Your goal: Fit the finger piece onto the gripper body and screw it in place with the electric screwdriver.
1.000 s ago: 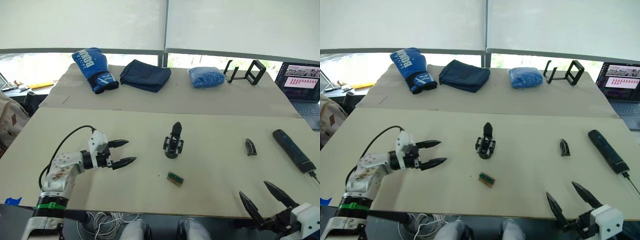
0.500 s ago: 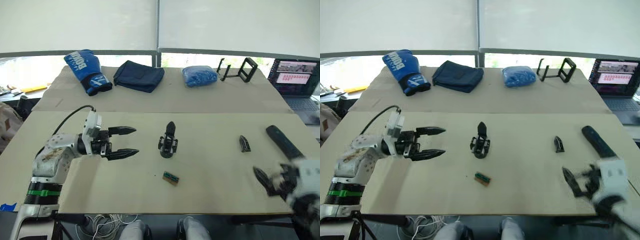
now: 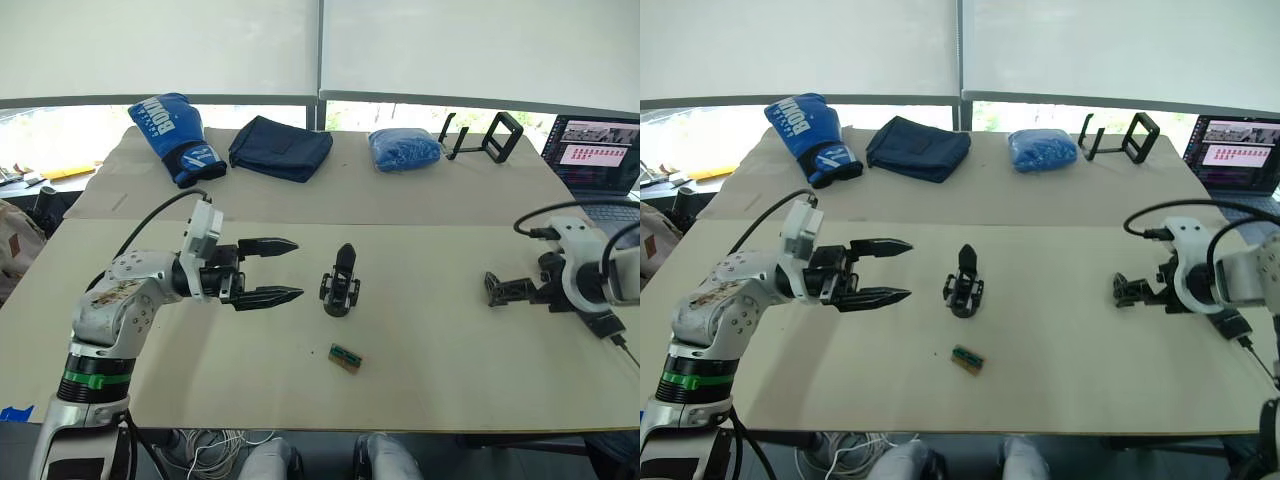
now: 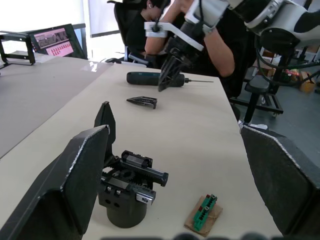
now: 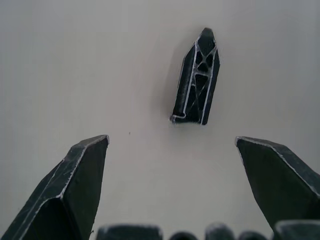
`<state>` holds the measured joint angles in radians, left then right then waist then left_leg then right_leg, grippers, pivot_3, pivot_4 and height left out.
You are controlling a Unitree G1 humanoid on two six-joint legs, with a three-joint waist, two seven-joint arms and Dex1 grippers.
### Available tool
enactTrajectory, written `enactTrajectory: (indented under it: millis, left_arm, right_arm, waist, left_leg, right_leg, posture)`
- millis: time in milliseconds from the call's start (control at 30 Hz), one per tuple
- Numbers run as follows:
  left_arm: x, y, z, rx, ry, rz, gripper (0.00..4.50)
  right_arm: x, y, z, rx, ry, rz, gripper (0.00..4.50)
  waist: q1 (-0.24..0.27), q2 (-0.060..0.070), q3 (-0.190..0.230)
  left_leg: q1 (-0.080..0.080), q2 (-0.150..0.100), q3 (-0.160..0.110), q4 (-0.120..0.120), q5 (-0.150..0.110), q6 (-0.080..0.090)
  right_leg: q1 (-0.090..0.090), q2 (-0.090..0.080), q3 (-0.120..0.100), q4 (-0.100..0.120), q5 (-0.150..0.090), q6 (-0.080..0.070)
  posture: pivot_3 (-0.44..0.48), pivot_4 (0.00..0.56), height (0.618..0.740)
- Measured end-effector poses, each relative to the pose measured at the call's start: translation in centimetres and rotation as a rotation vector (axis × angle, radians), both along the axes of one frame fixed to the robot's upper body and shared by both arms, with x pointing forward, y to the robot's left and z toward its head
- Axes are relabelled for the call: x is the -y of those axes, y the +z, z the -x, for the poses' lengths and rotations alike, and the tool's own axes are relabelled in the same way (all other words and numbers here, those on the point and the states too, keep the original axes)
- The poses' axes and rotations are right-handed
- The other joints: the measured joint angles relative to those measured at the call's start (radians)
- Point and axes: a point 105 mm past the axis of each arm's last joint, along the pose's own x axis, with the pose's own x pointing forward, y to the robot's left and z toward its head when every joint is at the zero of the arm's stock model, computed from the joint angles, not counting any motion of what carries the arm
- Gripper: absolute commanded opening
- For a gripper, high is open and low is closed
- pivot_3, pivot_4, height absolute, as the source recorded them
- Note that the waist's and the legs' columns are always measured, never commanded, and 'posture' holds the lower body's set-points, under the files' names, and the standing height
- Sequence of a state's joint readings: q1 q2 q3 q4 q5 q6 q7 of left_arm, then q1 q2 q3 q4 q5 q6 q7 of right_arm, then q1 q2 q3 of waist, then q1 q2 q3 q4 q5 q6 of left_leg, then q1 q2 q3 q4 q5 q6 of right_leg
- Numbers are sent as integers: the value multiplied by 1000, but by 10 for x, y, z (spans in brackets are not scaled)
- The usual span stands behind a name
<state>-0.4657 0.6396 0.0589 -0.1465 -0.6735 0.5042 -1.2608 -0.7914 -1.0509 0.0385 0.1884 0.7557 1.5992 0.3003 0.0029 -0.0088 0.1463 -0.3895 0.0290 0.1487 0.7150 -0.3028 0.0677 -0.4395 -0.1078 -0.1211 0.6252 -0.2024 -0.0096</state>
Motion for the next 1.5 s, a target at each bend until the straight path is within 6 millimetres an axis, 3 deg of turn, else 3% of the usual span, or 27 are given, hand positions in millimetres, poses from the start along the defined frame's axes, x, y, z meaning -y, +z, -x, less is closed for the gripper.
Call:
enactTrajectory:
  millis: [233, 633, 733, 967, 1133, 1233, 1300, 1400, 1500]
  left_arm:
    - [3, 2, 6, 14, 5, 13, 4426]
    - [4, 7, 16, 9, 1, 17, 4426]
    - [5, 7, 17, 11, 0, 14, 4500]
    - [2, 4, 19, 2, 8, -2, 4500]
    - [1, 5, 18, -2, 15, -7, 4500]
    - [-1, 13, 14, -6, 52, 41, 4500]
    - [-2, 25, 9, -17, 95, 119, 4500]
    - [-6, 43, -1, -34, 168, 234, 4500]
    - [-6, 45, -15, -90, 253, 291, 4500]
  right_arm:
    - [11, -14, -20, -79, -34, 57, 4500]
    - [3, -37, -33, -188, -12, 24, 4500]
    - [1, -42, -36, -194, 4, 31, 3655]
    - [3, -44, -43, -182, 34, 56, 1193]
    - [4, -44, -43, -166, 94, 73, 1092]
    - [10, -37, -44, -99, 138, 81, 1092]
    - [12, -22, -43, -4, 209, 85, 1092]
    - [-6, 11, -39, 175, 340, 59, 1092]
    - [-28, 39, -31, 392, 442, 146, 1092]
  waist:
    - [-2, 0, 0]
    - [-17, 2, 1]
    - [-17, 2, 1]
    - [-18, 2, 1]
    - [-17, 2, 1]
    - [-16, 4, 2]
    - [-12, 7, 4]
    - [-12, 7, 5]
    - [-12, 7, 5]
  left_leg:
    - [0, 0, 1, 0, 0, 0]
    - [1, 1, 1, 0, 1, -2]
    - [1, 1, 1, 0, 1, -2]
    - [2, 1, 1, 0, 2, -3]
    - [2, 1, 1, 0, 2, -3]
    - [1, 1, 1, 0, 2, -3]
    - [0, 1, 0, 0, 2, -3]
    - [1, 1, -1, -1, 2, -3]
    - [2, 2, -2, -1, 3, -5]
  right_leg:
    - [0, 0, -2, 0, 0, 1]
    - [0, 0, -2, 2, 0, 1]
    - [0, 0, -2, 2, 0, 1]
    - [0, 0, -2, 3, 0, 1]
    - [0, 0, -2, 3, -1, 1]
    - [0, -1, -2, 3, -1, 1]
    - [0, -2, -2, 3, -1, 1]
    - [0, -2, -1, 4, -1, 2]
    - [1, -1, -1, 5, -1, 2]
  posture:
    - [0, 150, 740]
    - [0, 150, 740]
    - [0, 150, 740]
    - [0, 150, 740]
    - [0, 150, 740]
    - [0, 150, 740]
    - [0, 150, 740]
    - [0, 150, 740]
    - [0, 150, 740]
